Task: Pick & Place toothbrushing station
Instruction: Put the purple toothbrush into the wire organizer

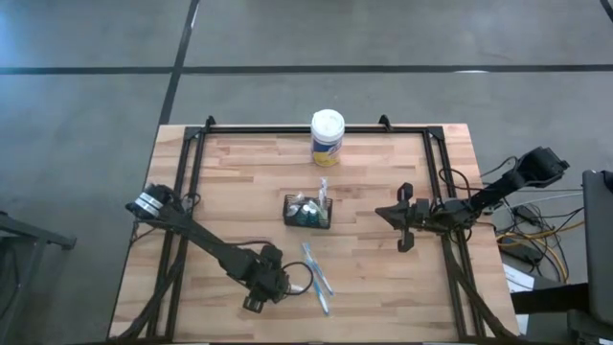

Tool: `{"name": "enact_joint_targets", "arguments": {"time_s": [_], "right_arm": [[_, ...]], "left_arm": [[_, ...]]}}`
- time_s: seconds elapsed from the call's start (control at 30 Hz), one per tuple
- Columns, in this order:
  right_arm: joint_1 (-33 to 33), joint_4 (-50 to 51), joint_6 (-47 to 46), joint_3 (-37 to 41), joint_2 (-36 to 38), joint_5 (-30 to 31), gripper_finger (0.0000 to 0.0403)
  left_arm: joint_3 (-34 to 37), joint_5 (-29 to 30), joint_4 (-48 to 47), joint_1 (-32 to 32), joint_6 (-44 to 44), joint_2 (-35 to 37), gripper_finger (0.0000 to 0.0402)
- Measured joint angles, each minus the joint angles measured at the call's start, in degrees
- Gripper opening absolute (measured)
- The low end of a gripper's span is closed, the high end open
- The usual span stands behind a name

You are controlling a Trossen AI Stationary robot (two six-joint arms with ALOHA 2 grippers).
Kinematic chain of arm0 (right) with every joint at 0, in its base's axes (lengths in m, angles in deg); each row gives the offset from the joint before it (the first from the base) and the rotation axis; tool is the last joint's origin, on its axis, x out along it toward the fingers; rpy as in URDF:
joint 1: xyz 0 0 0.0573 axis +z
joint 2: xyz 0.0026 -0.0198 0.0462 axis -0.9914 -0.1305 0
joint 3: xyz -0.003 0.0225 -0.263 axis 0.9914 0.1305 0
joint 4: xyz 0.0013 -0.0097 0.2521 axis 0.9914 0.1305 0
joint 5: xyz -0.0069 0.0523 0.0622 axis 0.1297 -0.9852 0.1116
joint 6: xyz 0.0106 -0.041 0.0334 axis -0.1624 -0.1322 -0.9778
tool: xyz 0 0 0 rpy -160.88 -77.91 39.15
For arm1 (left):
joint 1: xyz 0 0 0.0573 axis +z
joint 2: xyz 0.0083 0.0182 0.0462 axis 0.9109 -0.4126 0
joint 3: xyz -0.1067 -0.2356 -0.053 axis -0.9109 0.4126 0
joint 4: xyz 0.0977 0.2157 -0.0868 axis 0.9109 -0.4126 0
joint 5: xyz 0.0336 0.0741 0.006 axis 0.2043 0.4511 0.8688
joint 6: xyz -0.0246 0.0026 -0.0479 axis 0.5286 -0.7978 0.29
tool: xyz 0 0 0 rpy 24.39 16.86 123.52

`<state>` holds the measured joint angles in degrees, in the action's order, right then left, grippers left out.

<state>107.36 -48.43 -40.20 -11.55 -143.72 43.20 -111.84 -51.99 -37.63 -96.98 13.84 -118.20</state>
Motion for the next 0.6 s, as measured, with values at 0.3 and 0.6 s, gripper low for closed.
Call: {"name": "enact_joint_targets", "arguments": {"time_s": [0.3,0.6], "right_arm": [[0.0,0.0,0.0,0.0,0.0,0.0,0.0009],[0.0,0.0,-0.3,0.0,0.0,0.1,0.0009]], "left_arm": [[0.2,0.6,0.3,0.0,-0.6,-0.5,0.0157],[0.3,0.8,0.1,-0.2,-3.1,-0.6,0.0014]]}}
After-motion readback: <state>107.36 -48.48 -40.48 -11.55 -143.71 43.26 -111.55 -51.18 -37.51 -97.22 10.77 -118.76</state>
